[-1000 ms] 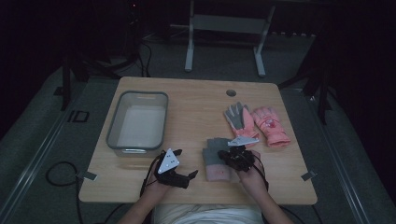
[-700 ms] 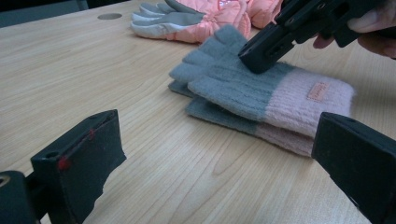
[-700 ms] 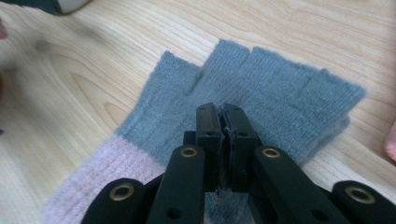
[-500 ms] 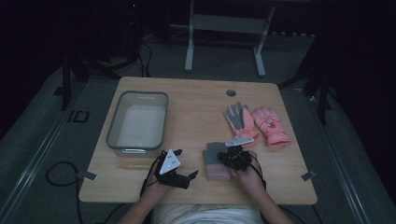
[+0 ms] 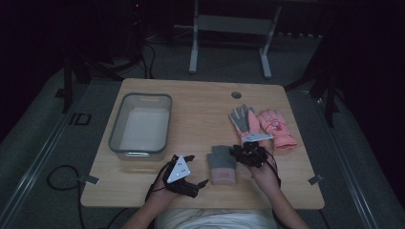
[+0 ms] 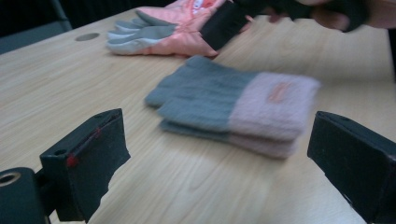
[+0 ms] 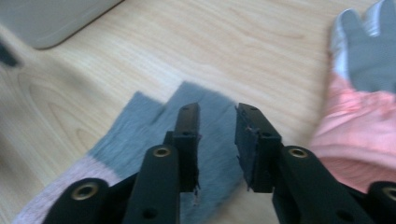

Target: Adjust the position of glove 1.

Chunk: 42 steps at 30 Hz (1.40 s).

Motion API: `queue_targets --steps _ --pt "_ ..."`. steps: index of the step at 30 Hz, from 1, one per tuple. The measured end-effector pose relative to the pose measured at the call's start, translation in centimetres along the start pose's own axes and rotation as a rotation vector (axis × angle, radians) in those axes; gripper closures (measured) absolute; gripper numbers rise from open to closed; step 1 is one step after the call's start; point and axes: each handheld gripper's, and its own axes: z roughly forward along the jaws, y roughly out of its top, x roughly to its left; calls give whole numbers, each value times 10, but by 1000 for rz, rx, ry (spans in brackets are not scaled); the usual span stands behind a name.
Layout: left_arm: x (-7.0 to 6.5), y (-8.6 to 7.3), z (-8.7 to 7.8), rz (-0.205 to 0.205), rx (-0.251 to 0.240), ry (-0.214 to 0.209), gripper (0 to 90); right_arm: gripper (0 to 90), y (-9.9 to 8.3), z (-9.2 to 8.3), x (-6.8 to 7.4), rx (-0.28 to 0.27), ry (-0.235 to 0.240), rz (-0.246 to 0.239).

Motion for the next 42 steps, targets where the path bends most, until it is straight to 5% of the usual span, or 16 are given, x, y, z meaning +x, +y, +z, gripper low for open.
queue_targets --steps 4,9,18,25,29,30,31,34,38,42 --pt "-10 18 3 1 17 -31 136 632 12 -1 -18 7 16 19" --pt "-12 29 23 56 98 -165 136 567 16 16 -22 35 31 22" --pt "-18 30 54 162 200 -263 175 504 1 51 -28 125 -6 -21" --pt "-17 22 63 187 266 -281 176 430 -5 51 -35 139 24 55" --pt "-17 21 66 200 265 -282 197 437 -6 50 -36 137 38 58" --pt "-16 21 67 209 264 -278 197 466 -6 50 -36 134 44 58" --pt "-16 21 67 216 262 -277 226 587 -7 50 -35 133 76 55" --pt "-19 18 66 277 266 -243 279 707 -7 50 -31 135 99 56" --pt "-23 16 66 350 279 -209 313 727 -6 49 -27 137 84 33" --pt "-33 16 67 480 319 -159 312 728 -6 50 -28 136 88 45"
